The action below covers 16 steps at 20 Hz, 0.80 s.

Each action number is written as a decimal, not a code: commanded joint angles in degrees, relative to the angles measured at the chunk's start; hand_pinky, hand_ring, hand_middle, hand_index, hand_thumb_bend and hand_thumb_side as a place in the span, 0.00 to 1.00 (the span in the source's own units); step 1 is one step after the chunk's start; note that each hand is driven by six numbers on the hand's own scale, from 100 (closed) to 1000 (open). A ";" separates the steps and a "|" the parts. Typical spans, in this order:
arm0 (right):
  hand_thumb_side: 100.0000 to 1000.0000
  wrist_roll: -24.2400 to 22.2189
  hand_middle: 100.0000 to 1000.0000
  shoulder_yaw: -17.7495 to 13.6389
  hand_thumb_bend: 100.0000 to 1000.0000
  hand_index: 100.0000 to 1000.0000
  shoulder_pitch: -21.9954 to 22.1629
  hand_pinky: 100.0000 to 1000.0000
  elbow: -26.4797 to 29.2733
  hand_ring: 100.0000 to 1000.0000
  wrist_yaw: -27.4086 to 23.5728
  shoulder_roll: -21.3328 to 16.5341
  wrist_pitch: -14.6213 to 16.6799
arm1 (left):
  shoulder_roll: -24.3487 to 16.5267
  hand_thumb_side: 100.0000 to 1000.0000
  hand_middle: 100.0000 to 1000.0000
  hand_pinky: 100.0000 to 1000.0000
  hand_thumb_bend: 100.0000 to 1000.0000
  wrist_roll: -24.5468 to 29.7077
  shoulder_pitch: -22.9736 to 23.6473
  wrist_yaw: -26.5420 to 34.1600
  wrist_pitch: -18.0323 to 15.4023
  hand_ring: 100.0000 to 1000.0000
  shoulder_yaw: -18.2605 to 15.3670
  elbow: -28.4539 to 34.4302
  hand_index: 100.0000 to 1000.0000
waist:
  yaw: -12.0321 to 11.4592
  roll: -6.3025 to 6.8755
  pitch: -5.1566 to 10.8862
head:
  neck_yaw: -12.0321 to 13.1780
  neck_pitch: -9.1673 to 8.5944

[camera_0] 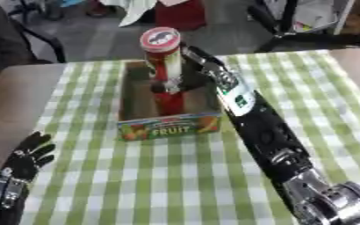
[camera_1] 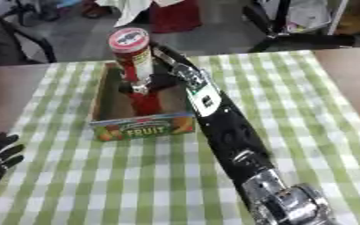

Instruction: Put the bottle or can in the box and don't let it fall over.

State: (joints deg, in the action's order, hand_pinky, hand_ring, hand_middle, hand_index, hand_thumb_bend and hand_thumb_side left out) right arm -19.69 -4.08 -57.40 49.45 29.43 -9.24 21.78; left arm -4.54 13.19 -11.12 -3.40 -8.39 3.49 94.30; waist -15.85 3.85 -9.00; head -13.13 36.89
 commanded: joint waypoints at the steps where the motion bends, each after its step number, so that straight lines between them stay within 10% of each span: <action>1: 0.50 0.39 1.00 -0.42 0.79 1.00 -1.02 1.00 1.70 1.00 -2.08 -1.18 -0.05 | -0.68 0.85 0.87 0.89 0.49 -0.15 -0.33 0.06 -0.09 0.87 -0.42 0.71 0.97 | 0.30 0.05 1.12 | 0.47 -0.51; 16: 0.54 2.83 1.00 -0.79 0.76 1.00 5.02 1.00 18.25 1.00 -33.85 -11.16 -6.21 | -2.25 0.85 0.87 0.89 0.49 -1.61 2.32 -0.66 0.02 0.87 -2.12 0.24 0.97 | 6.48 -1.90 3.37 | 4.09 0.98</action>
State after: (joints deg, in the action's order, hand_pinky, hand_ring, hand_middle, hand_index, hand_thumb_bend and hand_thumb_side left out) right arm -17.44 -4.57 -51.45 64.85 -1.81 -17.84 16.03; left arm -5.60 11.94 -8.48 -3.72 -8.33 1.90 93.94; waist -9.12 1.86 -6.77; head -9.44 37.72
